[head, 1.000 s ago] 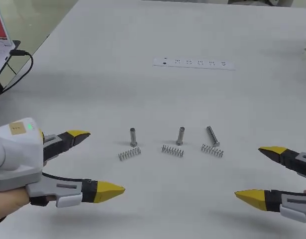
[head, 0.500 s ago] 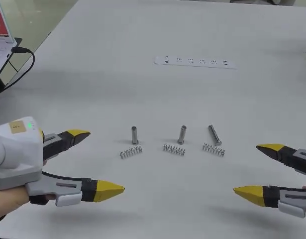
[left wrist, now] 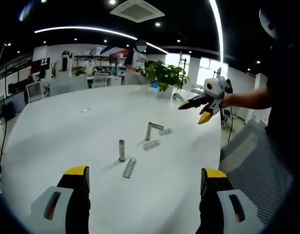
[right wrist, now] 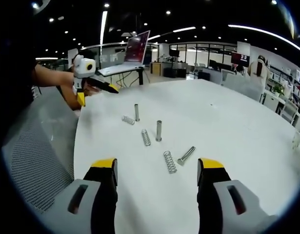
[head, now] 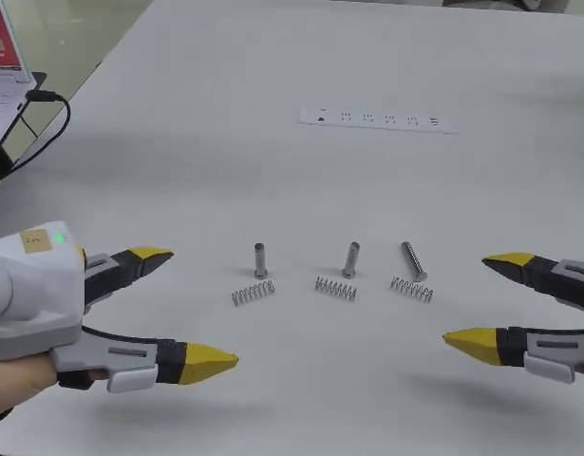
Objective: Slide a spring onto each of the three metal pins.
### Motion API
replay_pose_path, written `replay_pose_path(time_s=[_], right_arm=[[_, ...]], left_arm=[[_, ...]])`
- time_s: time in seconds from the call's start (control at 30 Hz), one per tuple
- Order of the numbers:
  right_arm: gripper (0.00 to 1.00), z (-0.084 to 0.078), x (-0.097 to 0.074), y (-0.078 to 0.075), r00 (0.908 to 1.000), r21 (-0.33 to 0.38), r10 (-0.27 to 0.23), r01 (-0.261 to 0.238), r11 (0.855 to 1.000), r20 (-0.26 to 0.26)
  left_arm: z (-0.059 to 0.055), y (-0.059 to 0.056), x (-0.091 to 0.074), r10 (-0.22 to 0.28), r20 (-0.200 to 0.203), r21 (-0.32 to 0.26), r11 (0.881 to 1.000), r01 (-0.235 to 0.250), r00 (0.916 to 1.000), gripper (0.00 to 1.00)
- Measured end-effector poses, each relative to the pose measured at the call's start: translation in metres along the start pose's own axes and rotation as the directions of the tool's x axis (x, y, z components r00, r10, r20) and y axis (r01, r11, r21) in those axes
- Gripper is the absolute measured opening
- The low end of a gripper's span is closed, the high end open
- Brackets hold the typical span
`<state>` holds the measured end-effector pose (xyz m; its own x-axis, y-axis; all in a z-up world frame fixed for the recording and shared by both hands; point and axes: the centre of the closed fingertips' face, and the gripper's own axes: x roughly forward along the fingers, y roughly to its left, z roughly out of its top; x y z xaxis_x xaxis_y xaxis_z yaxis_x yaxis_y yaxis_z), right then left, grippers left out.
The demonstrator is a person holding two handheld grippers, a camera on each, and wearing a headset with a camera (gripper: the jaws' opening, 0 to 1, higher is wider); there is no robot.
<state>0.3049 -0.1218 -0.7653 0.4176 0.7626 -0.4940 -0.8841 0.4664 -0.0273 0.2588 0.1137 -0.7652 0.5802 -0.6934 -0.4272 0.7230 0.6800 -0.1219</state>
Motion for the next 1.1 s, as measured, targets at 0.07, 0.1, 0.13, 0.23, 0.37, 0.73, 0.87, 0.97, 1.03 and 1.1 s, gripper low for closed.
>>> replay_pose_path(time_s=[0.07, 0.1, 0.13, 0.23, 0.37, 0.73, 0.87, 0.97, 1.03, 1.1], right_arm=[[0.64, 0.005, 0.004, -0.007, 1.0000, -0.003, -0.002, 0.002, 1.000, -0.004], [0.63, 0.007, 0.006, -0.010, 1.0000, -0.001, -0.006, 0.006, 1.000, -0.006], [0.63, 0.009, 0.008, -0.014, 0.9999, -0.003, -0.015, 0.015, 1.000, -0.008], [0.60, 0.013, 0.015, -0.025, 0.9994, 0.002, -0.026, 0.026, 1.000, -0.023], [0.56, 0.020, 0.024, -0.035, 0.9993, 0.021, -0.028, 0.028, 0.999, -0.026], [0.38, 0.017, 0.048, -0.063, 0.9916, 0.081, -0.064, 0.073, 0.994, -0.113], [0.31, 0.012, 0.057, -0.069, 0.9849, 0.117, -0.065, 0.084, 0.990, -0.160], [0.26, 0.009, 0.064, -0.076, 0.9783, 0.163, -0.088, 0.119, 0.979, -0.188], [0.22, 0.007, 0.069, -0.078, 0.9745, 0.221, -0.096, 0.141, 0.965, -0.203], [0.20, 0.001, 0.074, -0.079, 0.9701, 0.266, -0.086, 0.147, 0.953, -0.227]], left_arm=[[0.001, 0.000, 0.000, 0.000, 0.001, 0.001, 1.000, 0.000, 1.0000, 0.92], [0.001, 0.000, 0.000, -0.001, 0.001, 0.001, 1.000, 0.001, 1.0000, 0.92], [0.001, 0.000, 0.000, -0.001, 0.001, 0.001, 1.000, 0.001, 1.0000, 0.91], [0.001, 0.001, -0.001, 0.004, -0.001, 0.003, 1.000, -0.004, 1.0000, 0.91], [0.001, 0.003, -0.003, 0.013, 0.003, -0.001, 1.000, -0.013, 0.9999, 0.91], [0.000, 0.004, -0.004, 0.017, -0.004, -0.002, 1.000, -0.017, 0.9999, 0.91], [0.000, 0.003, -0.003, 0.014, -0.003, -0.001, 1.000, -0.014, 0.9999, 0.91], [-0.001, 0.002, -0.003, 0.012, -0.008, 0.001, 1.000, -0.012, 0.9999, 0.91], [-0.003, 0.003, -0.003, 0.014, -0.012, 0.001, 1.000, -0.014, 0.9998, 0.91], [-0.003, 0.005, -0.004, 0.015, -0.011, 0.000, 1.000, -0.015, 0.9998, 0.91]])
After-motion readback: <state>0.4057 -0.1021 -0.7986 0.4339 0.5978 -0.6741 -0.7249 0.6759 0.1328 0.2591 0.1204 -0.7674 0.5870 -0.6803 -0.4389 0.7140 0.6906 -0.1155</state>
